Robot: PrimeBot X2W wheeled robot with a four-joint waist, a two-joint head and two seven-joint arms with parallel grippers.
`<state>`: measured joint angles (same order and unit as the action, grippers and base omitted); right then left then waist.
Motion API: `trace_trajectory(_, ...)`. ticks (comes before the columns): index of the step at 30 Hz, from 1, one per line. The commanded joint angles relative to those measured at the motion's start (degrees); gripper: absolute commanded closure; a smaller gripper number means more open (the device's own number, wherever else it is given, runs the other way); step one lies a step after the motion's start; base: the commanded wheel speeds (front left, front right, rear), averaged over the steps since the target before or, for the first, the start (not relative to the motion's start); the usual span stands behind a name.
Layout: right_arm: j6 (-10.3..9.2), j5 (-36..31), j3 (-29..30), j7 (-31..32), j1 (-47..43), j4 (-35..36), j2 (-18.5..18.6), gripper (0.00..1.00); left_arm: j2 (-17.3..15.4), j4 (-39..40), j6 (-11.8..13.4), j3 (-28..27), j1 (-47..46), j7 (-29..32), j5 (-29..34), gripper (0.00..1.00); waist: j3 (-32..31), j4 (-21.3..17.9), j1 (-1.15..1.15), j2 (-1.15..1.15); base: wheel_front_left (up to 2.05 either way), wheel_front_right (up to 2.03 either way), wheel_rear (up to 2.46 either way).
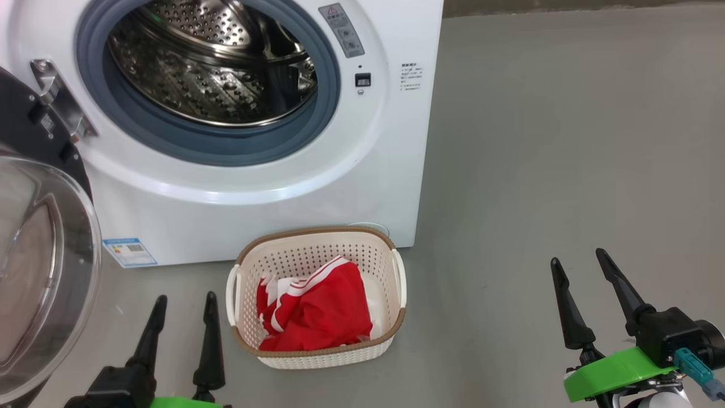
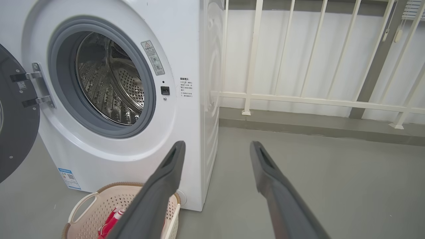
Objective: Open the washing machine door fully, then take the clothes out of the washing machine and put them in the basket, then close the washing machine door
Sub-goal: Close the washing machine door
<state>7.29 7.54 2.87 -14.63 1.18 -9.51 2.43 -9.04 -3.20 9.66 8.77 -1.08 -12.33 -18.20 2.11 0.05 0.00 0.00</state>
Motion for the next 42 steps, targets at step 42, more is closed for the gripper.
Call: trace_trajectory(42,0.20,-1.31,-8.18,-0.37,4.94,3.19,0.44,0.00,-1.38,11.10,7.96,-2.76,1.17,2.37,2.90,0.00,0.09,26.08,0.00,0.00,0.00,0.00,0.00)
